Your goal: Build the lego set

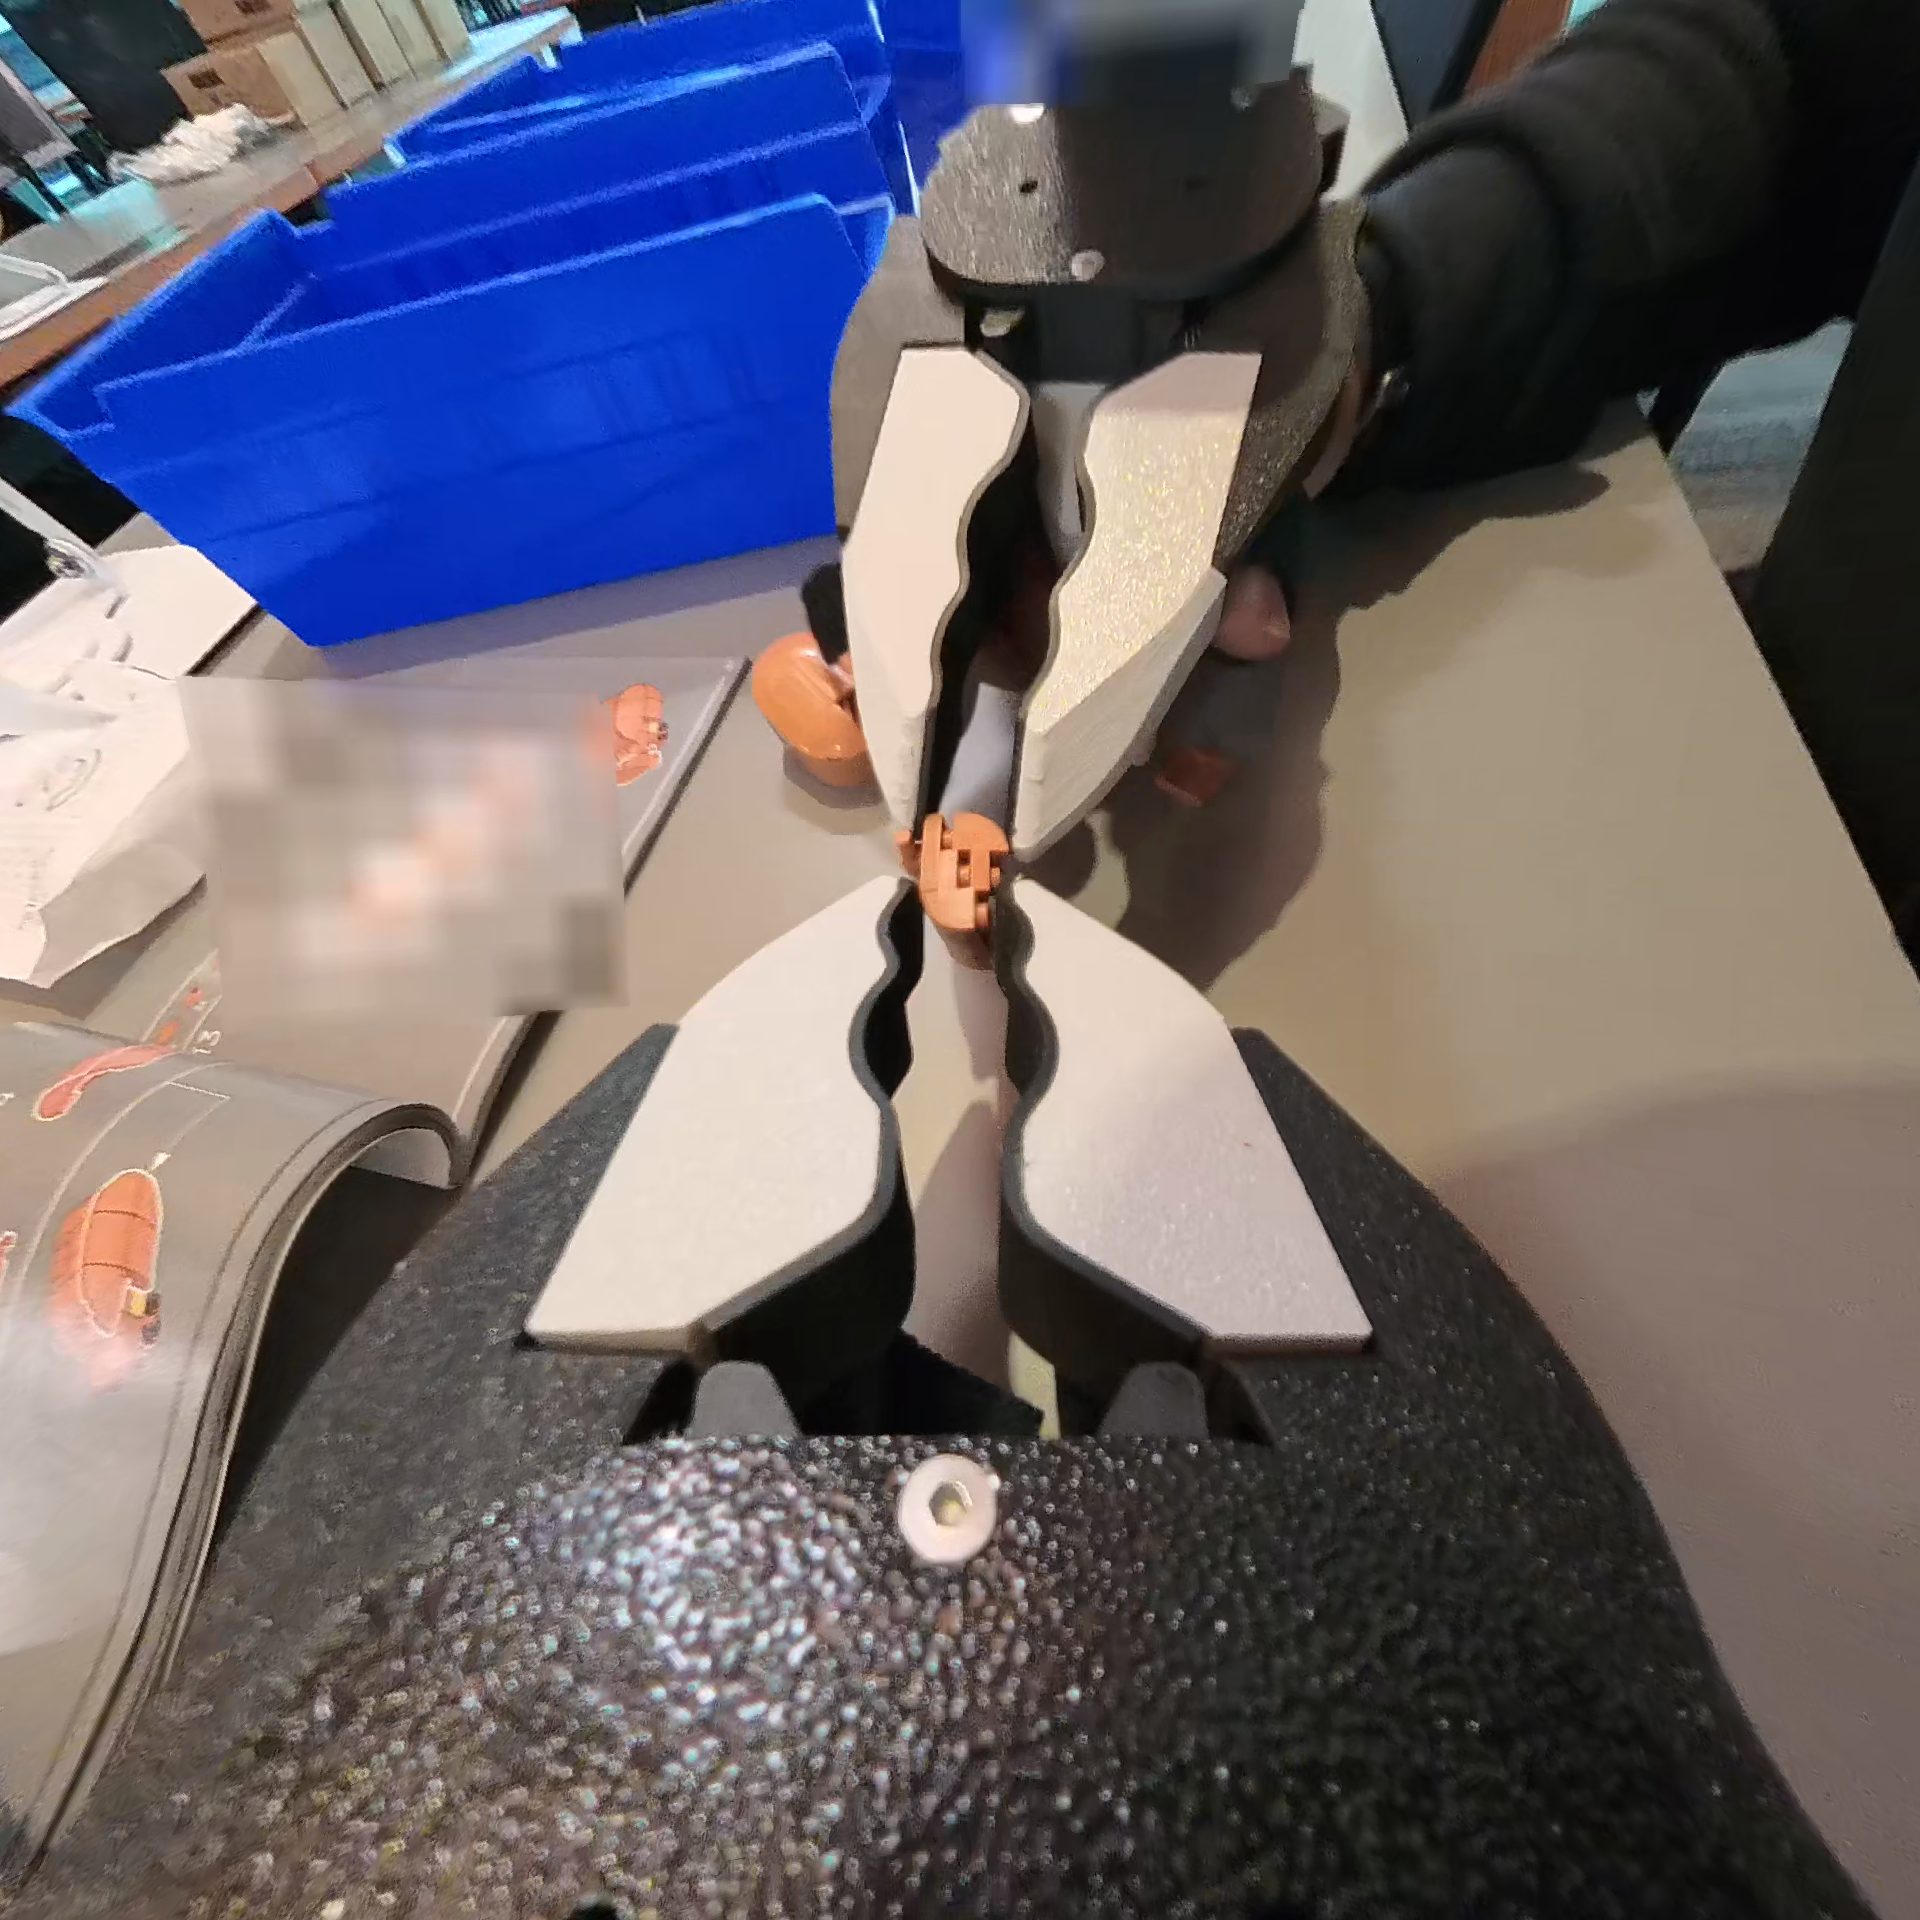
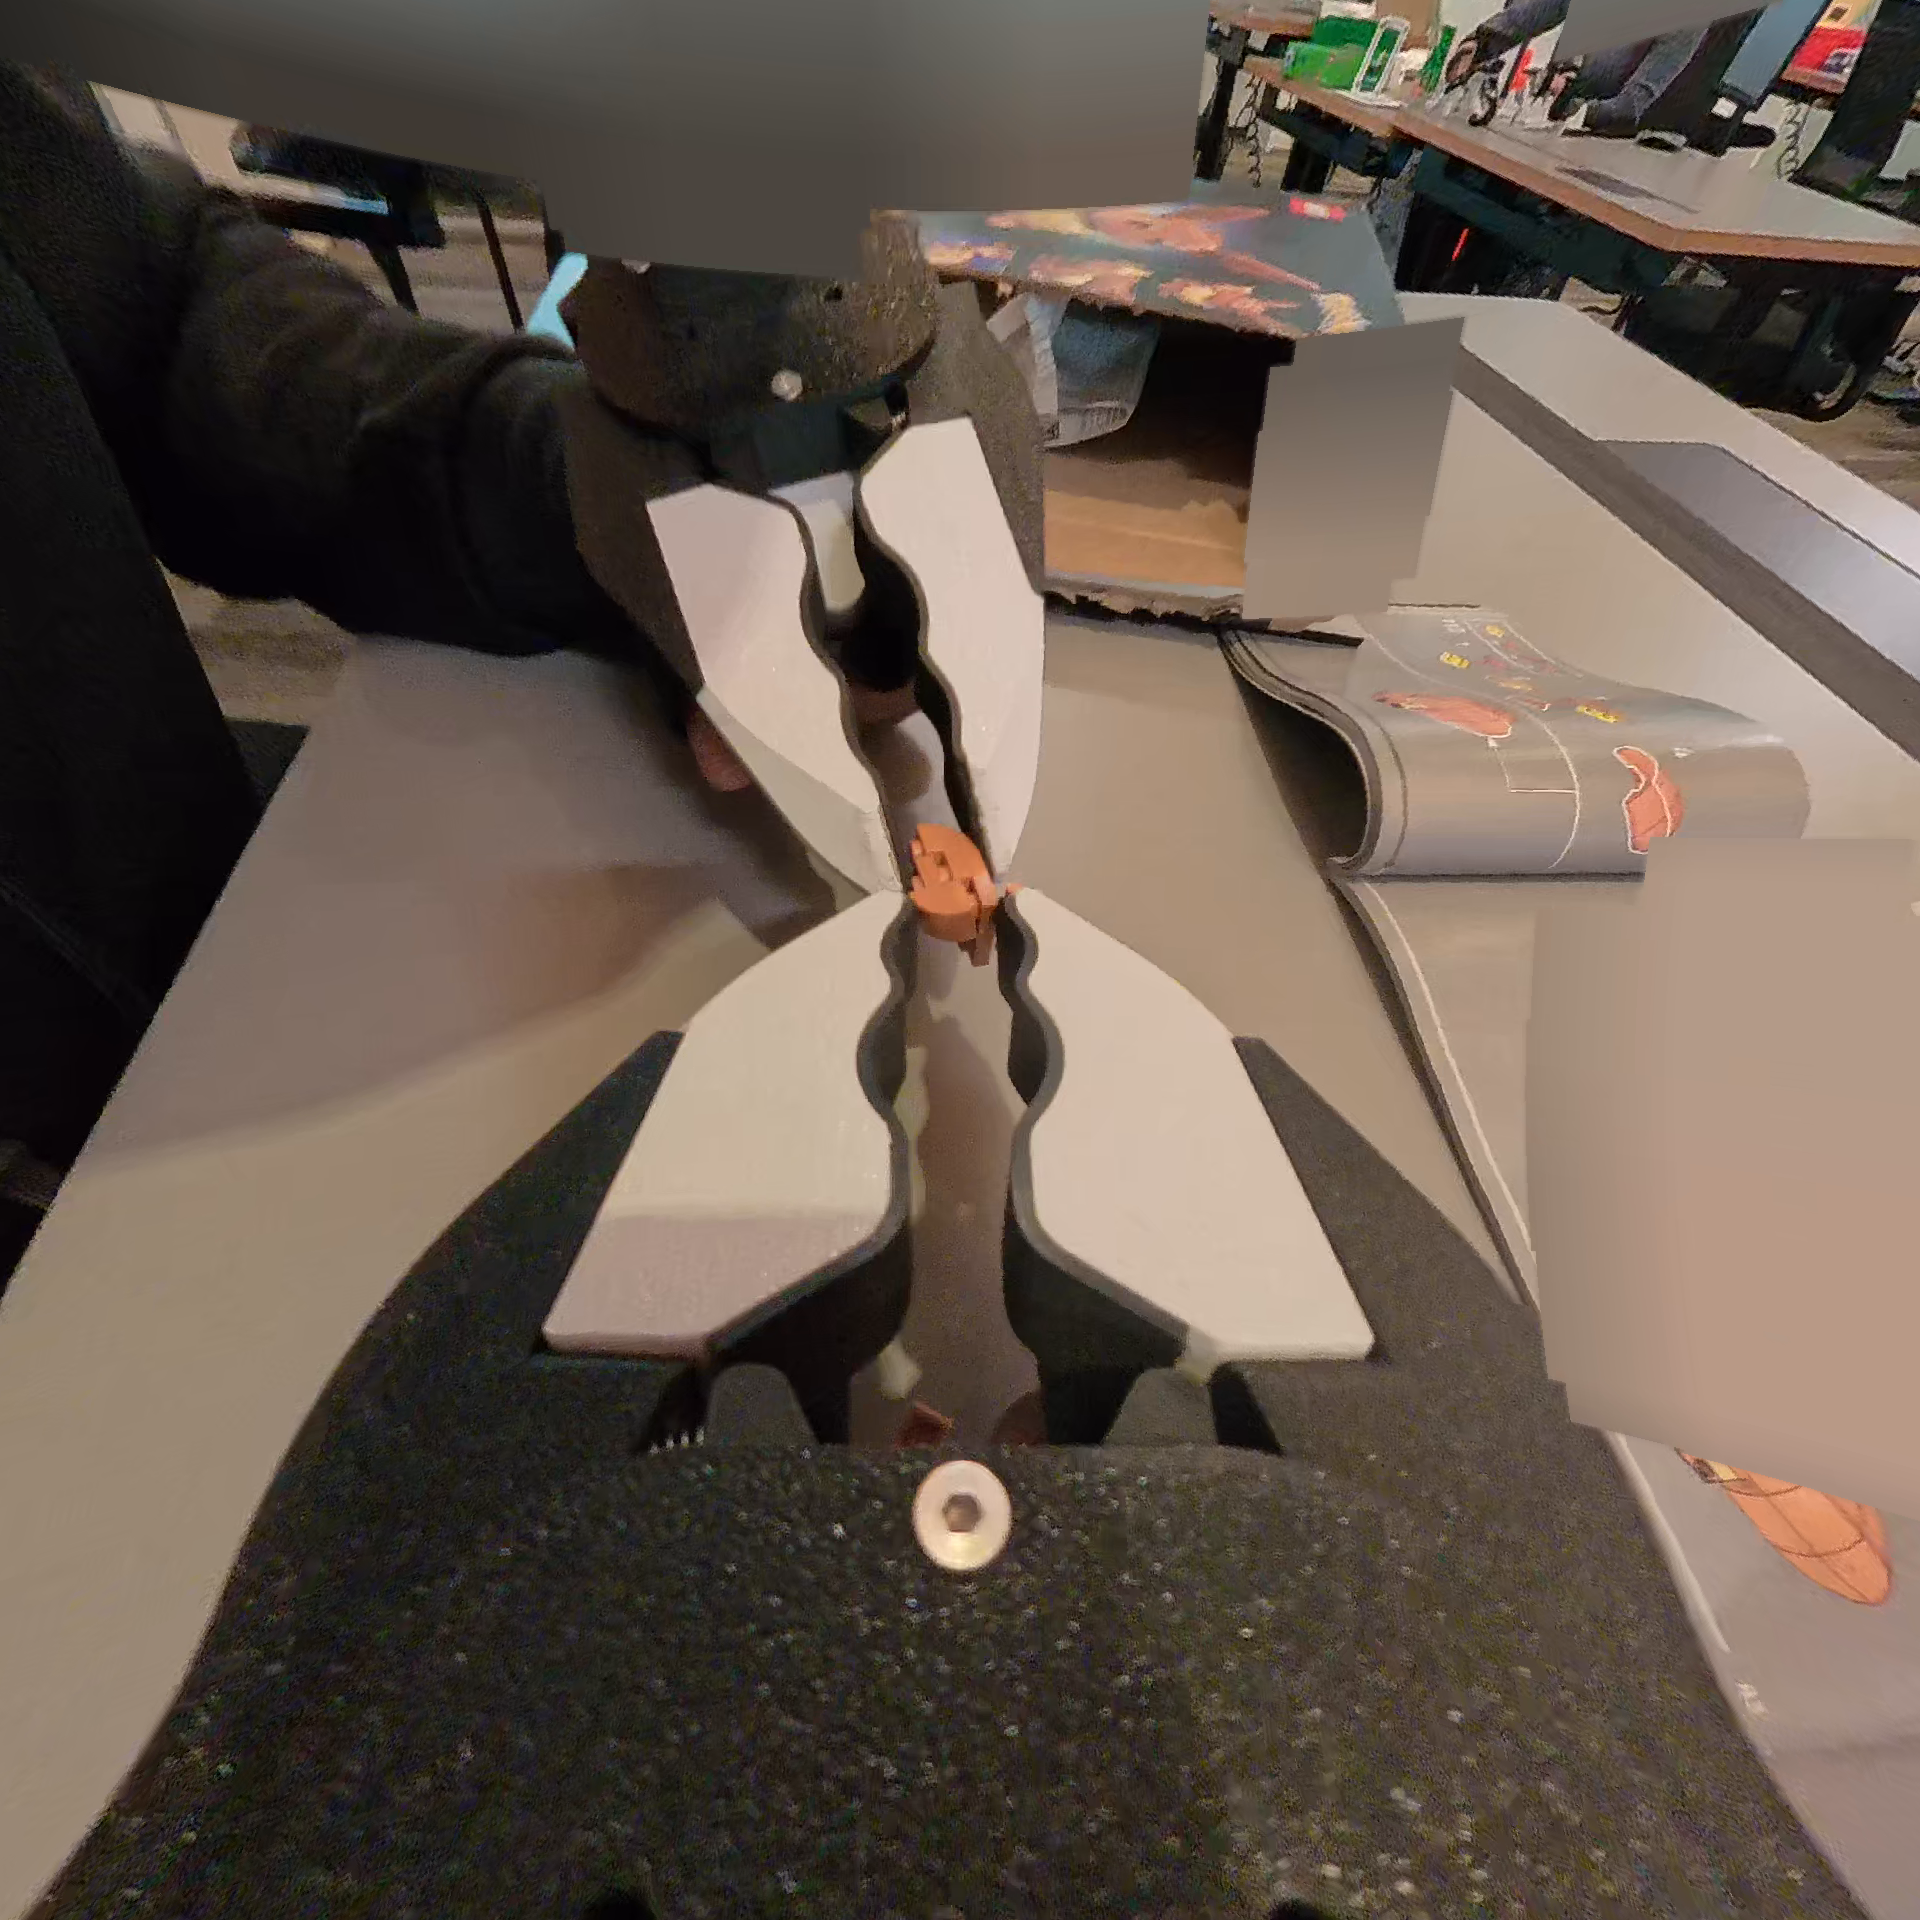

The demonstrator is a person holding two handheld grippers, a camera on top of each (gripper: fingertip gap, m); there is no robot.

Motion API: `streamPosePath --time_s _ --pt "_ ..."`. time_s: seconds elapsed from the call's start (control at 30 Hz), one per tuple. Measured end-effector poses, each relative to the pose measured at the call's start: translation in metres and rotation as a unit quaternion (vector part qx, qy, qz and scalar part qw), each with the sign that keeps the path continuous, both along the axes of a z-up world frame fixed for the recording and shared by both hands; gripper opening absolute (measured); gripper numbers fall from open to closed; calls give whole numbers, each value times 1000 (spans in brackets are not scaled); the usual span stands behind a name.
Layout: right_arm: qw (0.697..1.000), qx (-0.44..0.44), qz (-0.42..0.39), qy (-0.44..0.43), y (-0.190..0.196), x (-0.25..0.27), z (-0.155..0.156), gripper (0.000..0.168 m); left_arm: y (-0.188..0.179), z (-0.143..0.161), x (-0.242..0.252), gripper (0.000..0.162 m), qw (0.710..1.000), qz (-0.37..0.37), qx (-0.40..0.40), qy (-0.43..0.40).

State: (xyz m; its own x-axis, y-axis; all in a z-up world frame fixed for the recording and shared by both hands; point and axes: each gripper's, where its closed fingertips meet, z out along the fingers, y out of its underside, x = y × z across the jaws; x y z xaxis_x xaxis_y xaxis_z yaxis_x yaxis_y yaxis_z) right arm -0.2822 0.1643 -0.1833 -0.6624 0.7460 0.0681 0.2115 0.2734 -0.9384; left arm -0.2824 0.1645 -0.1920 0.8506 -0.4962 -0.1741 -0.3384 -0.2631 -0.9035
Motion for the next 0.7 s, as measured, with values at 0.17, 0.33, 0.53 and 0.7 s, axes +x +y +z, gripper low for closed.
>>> streamPosePath --time_s 0.17,0.33,0.53,0.7 --pt "999 -44 -7 -3 3 -1 9 14 2 3 -5 21 1000 13 3 -28" --pt "996 -92 -9 -12 4 -2 16 14 2 8 -2 12 998 4 9 -57" --pt "995 -103 -6 -14 2 -1 17 14 0 11 -1 11 996 -1 4 -84" --pt "996 -85 -18 17 3 -3 21 16 0 15 -2 11 989 -4 -14 -148"
